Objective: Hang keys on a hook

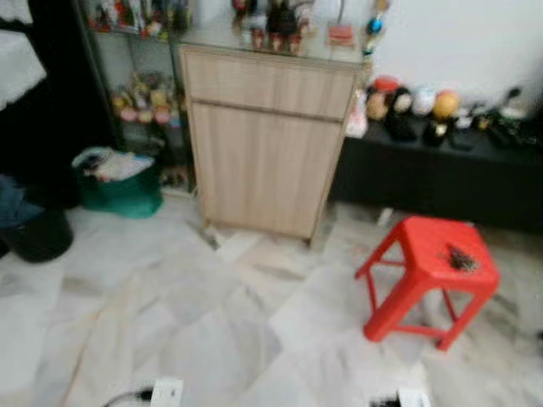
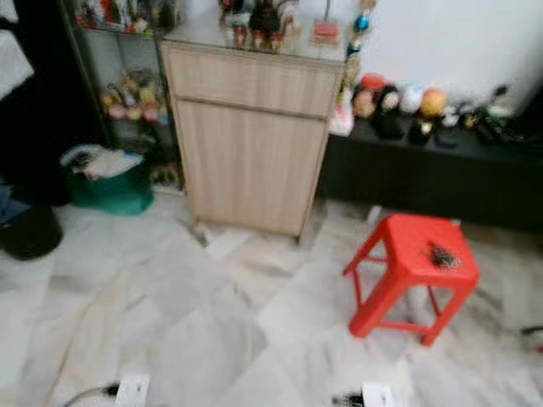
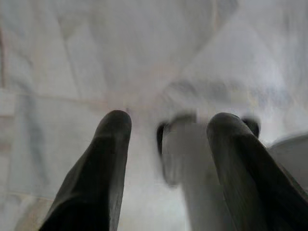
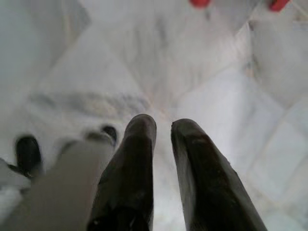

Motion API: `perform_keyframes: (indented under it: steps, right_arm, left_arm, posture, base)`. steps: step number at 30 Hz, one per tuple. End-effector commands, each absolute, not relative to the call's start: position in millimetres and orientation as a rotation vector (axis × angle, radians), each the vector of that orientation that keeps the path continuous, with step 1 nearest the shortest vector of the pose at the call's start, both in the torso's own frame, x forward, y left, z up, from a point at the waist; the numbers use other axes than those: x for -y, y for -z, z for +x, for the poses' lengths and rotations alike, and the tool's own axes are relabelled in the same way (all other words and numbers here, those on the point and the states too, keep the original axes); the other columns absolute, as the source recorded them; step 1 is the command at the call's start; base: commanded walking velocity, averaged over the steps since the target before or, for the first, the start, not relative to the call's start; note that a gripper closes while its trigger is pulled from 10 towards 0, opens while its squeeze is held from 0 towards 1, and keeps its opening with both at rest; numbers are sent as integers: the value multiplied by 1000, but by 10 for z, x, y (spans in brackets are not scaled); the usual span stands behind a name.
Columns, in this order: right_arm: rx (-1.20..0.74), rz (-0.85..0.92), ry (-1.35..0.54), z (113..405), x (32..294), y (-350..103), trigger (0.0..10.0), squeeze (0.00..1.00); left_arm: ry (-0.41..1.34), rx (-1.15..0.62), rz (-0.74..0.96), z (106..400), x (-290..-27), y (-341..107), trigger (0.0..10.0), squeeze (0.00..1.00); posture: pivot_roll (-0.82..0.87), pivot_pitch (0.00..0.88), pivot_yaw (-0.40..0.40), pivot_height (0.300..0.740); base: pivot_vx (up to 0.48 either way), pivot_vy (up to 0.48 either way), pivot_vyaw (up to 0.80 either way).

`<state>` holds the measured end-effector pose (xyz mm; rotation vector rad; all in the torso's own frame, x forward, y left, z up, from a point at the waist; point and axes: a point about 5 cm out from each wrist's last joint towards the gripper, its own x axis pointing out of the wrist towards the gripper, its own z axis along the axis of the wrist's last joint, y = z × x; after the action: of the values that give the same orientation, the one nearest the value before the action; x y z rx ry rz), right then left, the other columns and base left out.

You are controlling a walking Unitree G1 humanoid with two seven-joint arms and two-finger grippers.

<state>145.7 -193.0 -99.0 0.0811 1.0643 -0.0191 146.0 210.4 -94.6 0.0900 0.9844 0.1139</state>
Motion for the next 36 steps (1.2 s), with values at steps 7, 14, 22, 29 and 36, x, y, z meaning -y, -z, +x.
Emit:
perform_keyframes:
  steps: [7,14,22,29,36]
  right_arm:
    - [-1069,114,59,1391,1977,1006,10000,0]
    - [-1064,120,74,1401,1986,1002,10000,0]
    - [-1066,102,61,1412,2000,996,10000,0]
    - [-1049,101,64,1430,2005,986,10000,0]
    - [-914,118,150,1503,2051,926,10000,0]
  left_arm:
    - [-102,-1008,90,1418,-2075,970,10000,0]
    - [-111,-1004,83,1429,-2075,966,10000,0]
    - [-113,-1000,75,1442,-2061,963,10000,0]
    - [-122,-984,59,1453,-2051,958,10000,0]
    - [-180,-812,23,1529,-2056,872,10000,0]
  posture:
    - [79,0,-64,715]
    - [74,0,-65,715]
    - [72,0,-67,715]
    - [66,0,-66,715]
    - [57,0,-56,715]
  base:
    - [0,-384,0]
    - [0,-384,0]
    - [0,-382,0]
    - [0,-214,0]
    - [0,0,0]
